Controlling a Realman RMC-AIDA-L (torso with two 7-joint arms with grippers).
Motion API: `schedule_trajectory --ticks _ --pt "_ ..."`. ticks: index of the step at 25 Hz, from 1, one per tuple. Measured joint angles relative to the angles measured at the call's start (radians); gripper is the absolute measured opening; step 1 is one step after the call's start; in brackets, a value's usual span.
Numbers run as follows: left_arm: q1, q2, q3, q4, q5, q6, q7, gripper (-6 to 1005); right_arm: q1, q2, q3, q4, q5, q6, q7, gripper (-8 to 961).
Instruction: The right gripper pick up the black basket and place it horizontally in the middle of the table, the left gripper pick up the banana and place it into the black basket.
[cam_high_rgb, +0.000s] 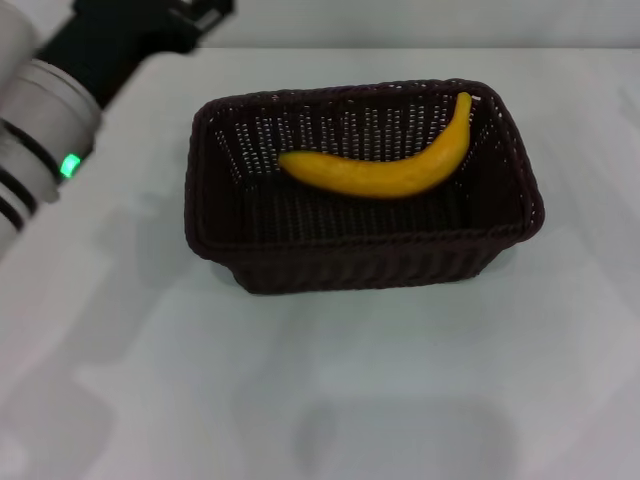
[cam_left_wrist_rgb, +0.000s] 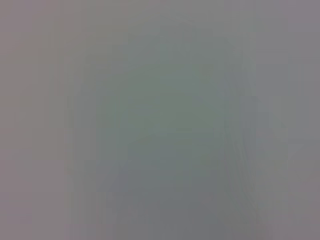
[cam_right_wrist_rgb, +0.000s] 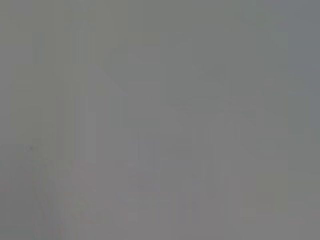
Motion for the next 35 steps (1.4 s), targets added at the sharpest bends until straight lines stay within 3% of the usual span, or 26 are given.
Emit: schedule_trajectory --ticks 5,6,7,13,18,21,27,35 --pt "-0.011 0.003 -0.07 -0.036 -0.173 -0.044 -0.002 885 0.003 0.0 0.0 0.002 0.0 0.001 -0.001 824" --pt "-0.012 0.004 -0.102 -0.089 -0.22 -0.178 -0.001 885 0.004 0.0 0.0 0.004 0.0 0.001 -0.001 824" --pt "-0.012 0.004 -0.104 -0.098 -0.222 -0.208 0.0 885 0.005 0.0 -0.001 0.007 0.0 0.001 -0.002 824" --pt "-0.035 0.001 -0.175 -0.319 -0.227 -0.714 0.072 886 0.012 0.001 -0.001 0.022 0.0 -0.004 -0.002 824" --pt "-0.07 0.001 -0.2 -0.441 -0.229 -0.955 0.161 886 0.015 0.002 -0.001 0.025 0.0 -0.006 -0.002 824" --pt "-0.083 0.001 -0.199 -0.478 -0.225 -1.006 0.229 886 0.023 0.002 -0.002 0.036 -0.002 -0.006 -0.002 824" --pt "-0.073 -0.003 -0.216 -0.485 -0.231 -0.975 0.302 886 0.032 0.0 -0.002 0.045 -0.005 -0.006 -0.01 824" --pt "-0.082 -0.006 -0.367 -0.487 -0.24 -0.863 0.303 886 0.041 0.0 0.007 0.049 -0.003 0.002 -0.033 824"
